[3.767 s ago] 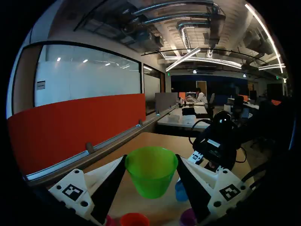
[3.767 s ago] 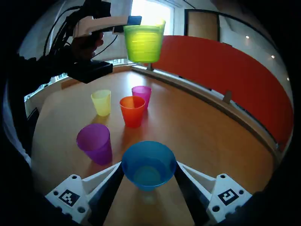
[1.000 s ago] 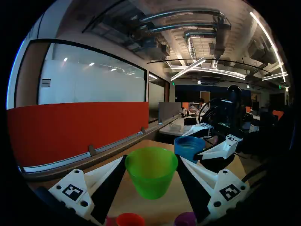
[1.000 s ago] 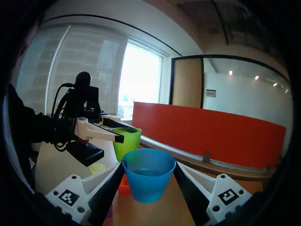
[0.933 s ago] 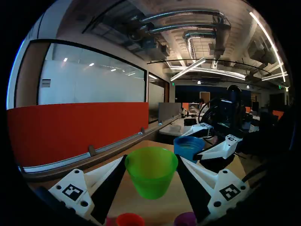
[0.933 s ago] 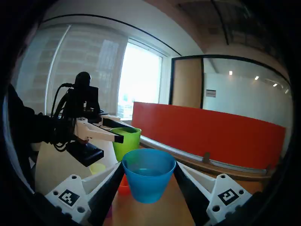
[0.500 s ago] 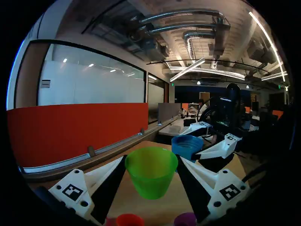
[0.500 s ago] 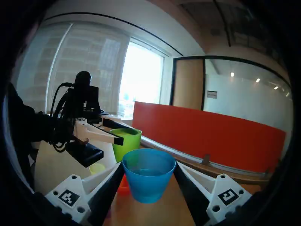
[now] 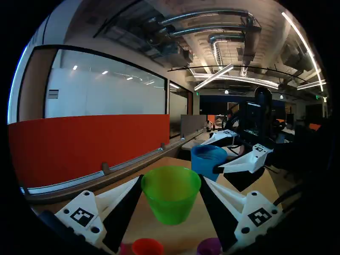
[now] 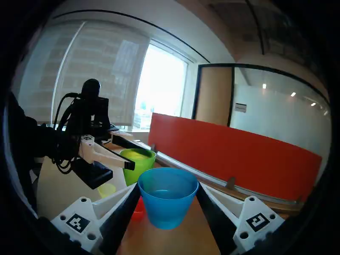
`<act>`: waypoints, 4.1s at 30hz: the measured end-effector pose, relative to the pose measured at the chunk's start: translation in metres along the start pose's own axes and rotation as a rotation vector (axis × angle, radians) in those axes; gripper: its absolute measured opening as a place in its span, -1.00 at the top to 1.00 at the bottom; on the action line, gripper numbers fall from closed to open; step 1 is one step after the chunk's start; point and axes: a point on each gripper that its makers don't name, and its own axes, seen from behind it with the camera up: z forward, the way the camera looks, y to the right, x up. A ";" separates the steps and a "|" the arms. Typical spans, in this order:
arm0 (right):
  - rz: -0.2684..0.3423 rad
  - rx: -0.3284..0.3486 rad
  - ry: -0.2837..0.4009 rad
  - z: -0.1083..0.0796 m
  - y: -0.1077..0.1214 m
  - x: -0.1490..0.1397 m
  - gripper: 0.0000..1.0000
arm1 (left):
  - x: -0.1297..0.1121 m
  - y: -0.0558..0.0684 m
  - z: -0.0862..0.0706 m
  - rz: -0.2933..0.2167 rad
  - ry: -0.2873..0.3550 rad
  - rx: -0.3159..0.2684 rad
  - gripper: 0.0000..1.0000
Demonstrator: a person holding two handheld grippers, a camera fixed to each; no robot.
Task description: Pour water
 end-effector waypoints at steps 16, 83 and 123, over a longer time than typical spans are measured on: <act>-0.151 0.021 -0.022 0.009 0.007 0.019 -0.85 | -0.010 0.005 -0.007 0.003 -0.023 0.009 -0.82; -0.527 0.075 -0.047 0.070 0.017 0.069 -0.85 | -0.012 0.006 -0.013 0.012 -0.020 0.036 -0.82; -0.699 0.121 -0.048 0.099 0.002 0.080 -0.85 | -0.020 0.003 -0.020 0.015 -0.030 0.036 -0.81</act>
